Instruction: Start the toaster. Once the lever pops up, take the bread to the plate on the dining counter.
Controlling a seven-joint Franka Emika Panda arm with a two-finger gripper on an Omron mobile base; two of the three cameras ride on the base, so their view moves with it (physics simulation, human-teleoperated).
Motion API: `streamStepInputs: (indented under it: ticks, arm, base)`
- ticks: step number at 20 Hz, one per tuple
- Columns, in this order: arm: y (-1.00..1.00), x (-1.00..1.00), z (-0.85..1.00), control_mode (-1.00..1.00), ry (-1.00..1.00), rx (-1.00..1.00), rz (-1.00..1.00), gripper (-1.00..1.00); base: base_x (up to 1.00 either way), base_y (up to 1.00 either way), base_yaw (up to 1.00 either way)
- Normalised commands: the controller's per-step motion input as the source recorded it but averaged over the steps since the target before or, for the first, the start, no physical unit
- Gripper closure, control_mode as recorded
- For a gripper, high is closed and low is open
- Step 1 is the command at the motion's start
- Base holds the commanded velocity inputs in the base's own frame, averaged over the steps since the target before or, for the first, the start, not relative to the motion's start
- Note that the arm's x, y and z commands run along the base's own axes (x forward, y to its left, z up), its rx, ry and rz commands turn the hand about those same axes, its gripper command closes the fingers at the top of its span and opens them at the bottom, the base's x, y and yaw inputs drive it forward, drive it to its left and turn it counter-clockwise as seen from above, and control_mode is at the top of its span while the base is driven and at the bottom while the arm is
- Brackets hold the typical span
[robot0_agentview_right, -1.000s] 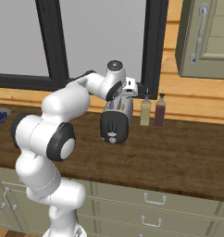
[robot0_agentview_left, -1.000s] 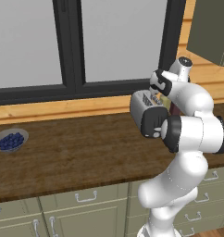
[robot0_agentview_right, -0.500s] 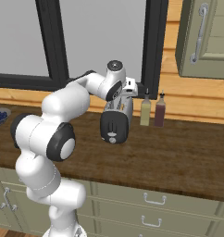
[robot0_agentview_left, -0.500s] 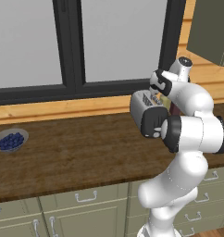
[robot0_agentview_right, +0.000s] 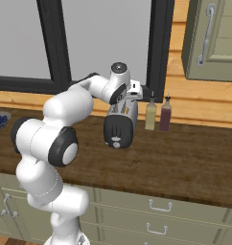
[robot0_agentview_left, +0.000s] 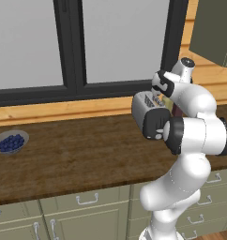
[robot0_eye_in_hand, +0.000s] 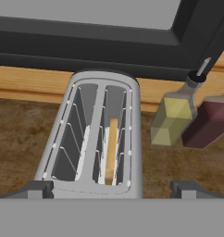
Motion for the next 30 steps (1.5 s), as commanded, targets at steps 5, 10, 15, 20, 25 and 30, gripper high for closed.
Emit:
streamStepInputs:
  ticks: [5,10,15,20,25,30]
  arm:
    - [0.00,0.00,0.00,-1.00,0.00,0.00,0.00,-1.00]
    - [0.00,0.00,0.00,-1.00,0.00,0.00,0.00,-1.00]
    - [0.00,0.00,0.00,-1.00,0.00,0.00,0.00,-1.00]
    - [0.00,0.00,0.00,-1.00,0.00,0.00,0.00,-1.00]
    - [0.00,0.00,0.00,-1.00,0.00,0.00,0.00,-1.00]
    - [0.00,0.00,0.00,-1.00,0.00,0.00,0.00,-1.00]
  base:
    - [0.00,0.00,0.00]
    - [0.00,0.00,0.00]
    - [0.00,0.00,0.00]
    - [0.00,0.00,0.00]
    - [0.00,0.00,0.00]
    - [0.00,0.00,0.00]
